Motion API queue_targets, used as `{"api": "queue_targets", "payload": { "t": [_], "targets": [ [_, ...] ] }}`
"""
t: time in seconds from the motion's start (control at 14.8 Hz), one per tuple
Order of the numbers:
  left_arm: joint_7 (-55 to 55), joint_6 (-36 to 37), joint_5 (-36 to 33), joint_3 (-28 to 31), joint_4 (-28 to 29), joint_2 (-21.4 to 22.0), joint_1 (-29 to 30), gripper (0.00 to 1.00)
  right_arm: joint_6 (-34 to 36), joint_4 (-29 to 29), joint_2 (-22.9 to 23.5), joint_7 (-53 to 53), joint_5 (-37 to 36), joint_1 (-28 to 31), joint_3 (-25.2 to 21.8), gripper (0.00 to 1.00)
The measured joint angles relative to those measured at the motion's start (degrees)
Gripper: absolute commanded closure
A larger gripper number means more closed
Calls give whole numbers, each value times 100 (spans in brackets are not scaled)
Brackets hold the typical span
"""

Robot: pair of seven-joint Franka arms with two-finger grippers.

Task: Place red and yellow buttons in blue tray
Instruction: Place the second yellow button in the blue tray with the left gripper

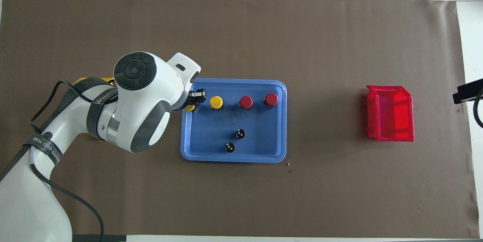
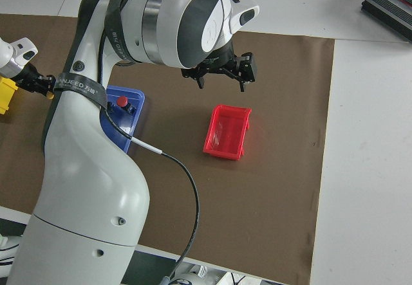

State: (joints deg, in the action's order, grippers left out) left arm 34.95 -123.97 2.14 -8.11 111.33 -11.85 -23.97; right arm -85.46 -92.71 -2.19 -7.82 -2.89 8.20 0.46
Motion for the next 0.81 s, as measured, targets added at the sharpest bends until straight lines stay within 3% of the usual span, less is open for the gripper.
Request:
{"api": "queue_targets", "payload": {
  "t": [0.14, 0.2, 0.34, 0.41, 0.61, 0.81],
  "targets": [
    [30, -85, 0, 5, 29, -69, -28, 96, 0, 0, 0, 0, 0, 0, 0, 0],
    [32, -108, 0, 5, 35, -86, -32, 83, 0, 0, 0, 0, -1, 0, 0, 0],
    [32, -145, 0, 11, 59, -111, -33, 37, 0, 0, 0, 0, -1, 0, 0, 0],
    [32, -174, 0, 21, 72, -118, -33, 21, 0, 0, 0, 0, -1, 0, 0, 0],
    [32, -178, 0, 48, 75, -121, -33, 0, 0, 0, 0, 0, -1, 0, 0, 0],
    [31, 255, -138, 142, -73, -20, 18, 0, 1, 0, 0, 0, -1, 0, 0, 0]
  ]
}}
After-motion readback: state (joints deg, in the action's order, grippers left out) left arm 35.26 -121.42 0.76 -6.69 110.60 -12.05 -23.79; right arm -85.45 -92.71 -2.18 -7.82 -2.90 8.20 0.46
